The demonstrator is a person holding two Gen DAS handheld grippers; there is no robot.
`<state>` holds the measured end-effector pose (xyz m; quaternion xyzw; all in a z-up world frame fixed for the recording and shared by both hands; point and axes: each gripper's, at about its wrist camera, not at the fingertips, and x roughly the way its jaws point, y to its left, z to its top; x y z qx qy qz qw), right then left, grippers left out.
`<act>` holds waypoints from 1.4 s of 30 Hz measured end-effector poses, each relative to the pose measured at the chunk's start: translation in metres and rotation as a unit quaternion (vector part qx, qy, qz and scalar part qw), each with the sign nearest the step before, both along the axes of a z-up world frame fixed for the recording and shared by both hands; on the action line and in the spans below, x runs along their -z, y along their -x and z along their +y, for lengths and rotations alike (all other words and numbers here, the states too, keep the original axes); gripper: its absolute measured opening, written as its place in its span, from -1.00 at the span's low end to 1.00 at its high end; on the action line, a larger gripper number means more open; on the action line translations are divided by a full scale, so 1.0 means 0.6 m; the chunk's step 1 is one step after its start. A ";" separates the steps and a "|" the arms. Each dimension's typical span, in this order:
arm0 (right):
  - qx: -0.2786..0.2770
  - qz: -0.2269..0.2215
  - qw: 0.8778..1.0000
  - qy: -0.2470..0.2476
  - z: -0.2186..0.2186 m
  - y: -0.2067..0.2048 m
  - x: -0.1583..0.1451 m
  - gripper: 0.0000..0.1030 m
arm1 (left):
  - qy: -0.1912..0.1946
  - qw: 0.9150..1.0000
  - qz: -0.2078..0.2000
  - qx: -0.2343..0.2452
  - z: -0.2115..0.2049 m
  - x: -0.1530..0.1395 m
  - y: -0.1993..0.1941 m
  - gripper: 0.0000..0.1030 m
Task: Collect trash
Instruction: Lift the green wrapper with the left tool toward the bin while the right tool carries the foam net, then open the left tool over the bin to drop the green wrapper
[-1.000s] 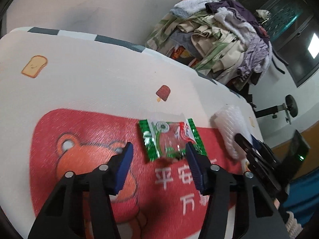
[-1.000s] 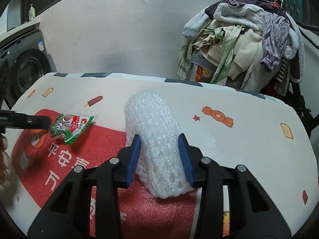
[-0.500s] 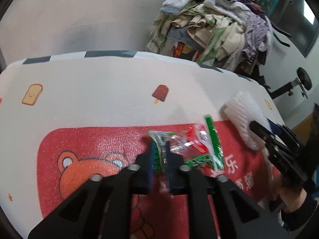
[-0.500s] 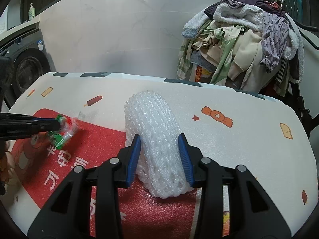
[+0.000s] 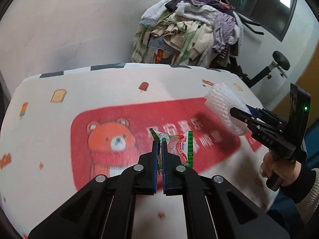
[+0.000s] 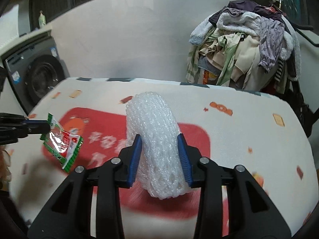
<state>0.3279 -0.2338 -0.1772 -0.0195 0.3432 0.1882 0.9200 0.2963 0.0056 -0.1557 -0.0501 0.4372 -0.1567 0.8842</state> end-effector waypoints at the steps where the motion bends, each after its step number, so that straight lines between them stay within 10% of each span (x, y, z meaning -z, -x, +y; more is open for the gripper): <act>1: -0.001 0.000 1.000 -0.006 -0.001 0.019 -0.005 -0.25 | -0.001 1.000 -0.003 0.002 0.001 -0.005 0.018 -0.92; 23: -0.027 0.012 0.998 -0.052 -0.012 0.400 -0.039 -0.25 | -0.009 0.999 -0.016 0.046 -0.013 0.001 0.447 -0.92; 42: -0.049 0.035 0.997 -0.038 0.015 0.470 -0.007 -0.25 | -0.062 0.991 0.058 0.101 -0.048 0.121 0.522 -0.91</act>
